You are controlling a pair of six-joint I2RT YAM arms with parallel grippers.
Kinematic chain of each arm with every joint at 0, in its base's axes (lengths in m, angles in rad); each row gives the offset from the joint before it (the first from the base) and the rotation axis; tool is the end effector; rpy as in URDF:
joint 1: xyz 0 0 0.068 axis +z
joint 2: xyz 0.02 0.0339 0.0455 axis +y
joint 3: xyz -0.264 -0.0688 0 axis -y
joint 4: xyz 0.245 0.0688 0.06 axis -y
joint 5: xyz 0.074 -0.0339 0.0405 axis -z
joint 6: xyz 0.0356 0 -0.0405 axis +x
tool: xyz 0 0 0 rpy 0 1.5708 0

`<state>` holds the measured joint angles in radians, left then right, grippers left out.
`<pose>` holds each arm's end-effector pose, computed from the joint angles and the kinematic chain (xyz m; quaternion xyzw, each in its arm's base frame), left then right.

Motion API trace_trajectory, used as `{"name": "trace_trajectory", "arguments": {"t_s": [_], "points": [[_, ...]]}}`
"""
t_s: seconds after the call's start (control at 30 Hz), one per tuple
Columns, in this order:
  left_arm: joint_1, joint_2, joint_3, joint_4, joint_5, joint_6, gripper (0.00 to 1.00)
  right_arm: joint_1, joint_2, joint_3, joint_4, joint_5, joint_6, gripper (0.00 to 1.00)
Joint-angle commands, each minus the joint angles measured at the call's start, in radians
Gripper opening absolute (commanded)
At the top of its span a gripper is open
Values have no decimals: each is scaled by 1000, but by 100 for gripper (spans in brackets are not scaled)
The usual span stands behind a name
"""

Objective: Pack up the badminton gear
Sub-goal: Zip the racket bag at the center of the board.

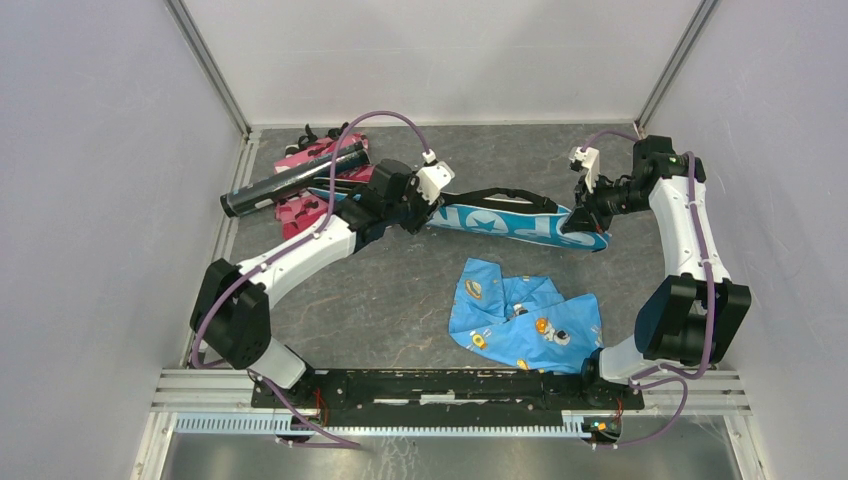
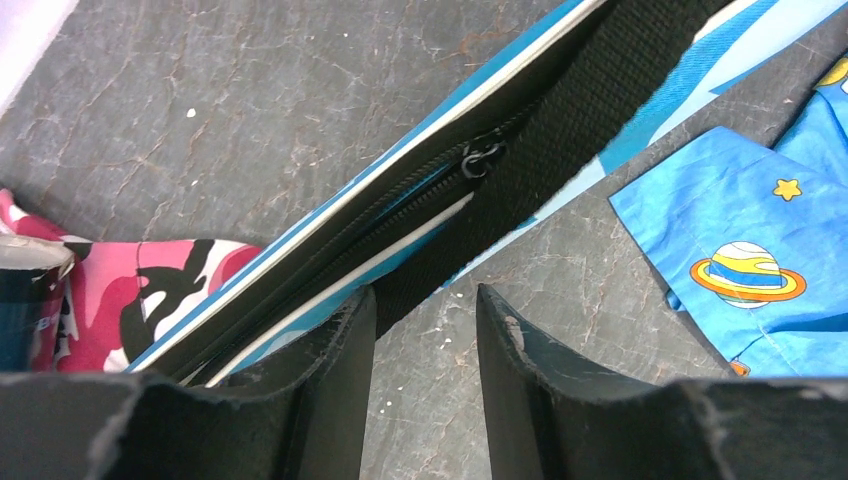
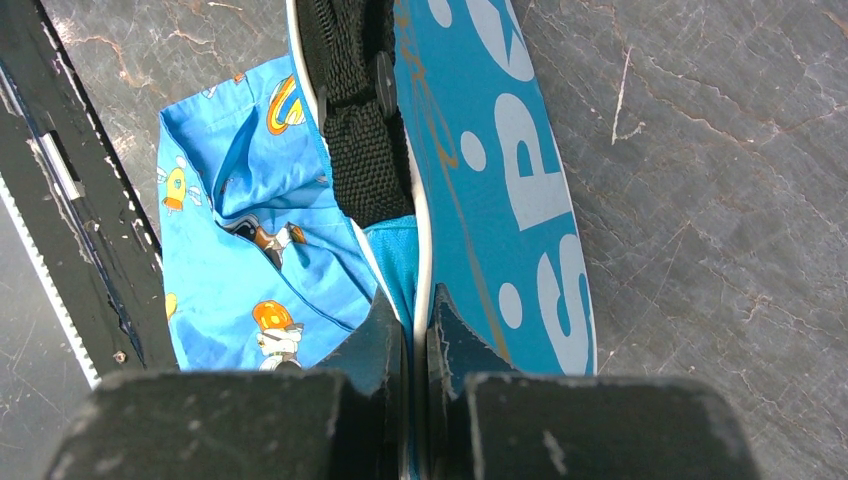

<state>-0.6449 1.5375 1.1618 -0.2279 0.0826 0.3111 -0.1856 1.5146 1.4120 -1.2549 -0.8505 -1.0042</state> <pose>0.2790 -0.2135 0.2811 0.4240 0.7766 -0.1132 0.4520 0.2759 -0.0246 0.3164 -0.4008 0.8135 0.2854 0.3102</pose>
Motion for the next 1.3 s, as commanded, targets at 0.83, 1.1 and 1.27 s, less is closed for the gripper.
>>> {"name": "trace_trajectory", "arguments": {"t_s": [0.83, 1.1, 1.27], "points": [[-30, -82, -59, -181, 427, 354, 19, -12, 62, 50, 0, -29, -18, 0], [-24, -40, 33, -128, 259, 192, 48, -12, 62, 47, 0, -27, -16, 0], [1, -13, 103, -56, 219, -41, 50, -12, 58, 47, -1, -24, -12, 1]]}}
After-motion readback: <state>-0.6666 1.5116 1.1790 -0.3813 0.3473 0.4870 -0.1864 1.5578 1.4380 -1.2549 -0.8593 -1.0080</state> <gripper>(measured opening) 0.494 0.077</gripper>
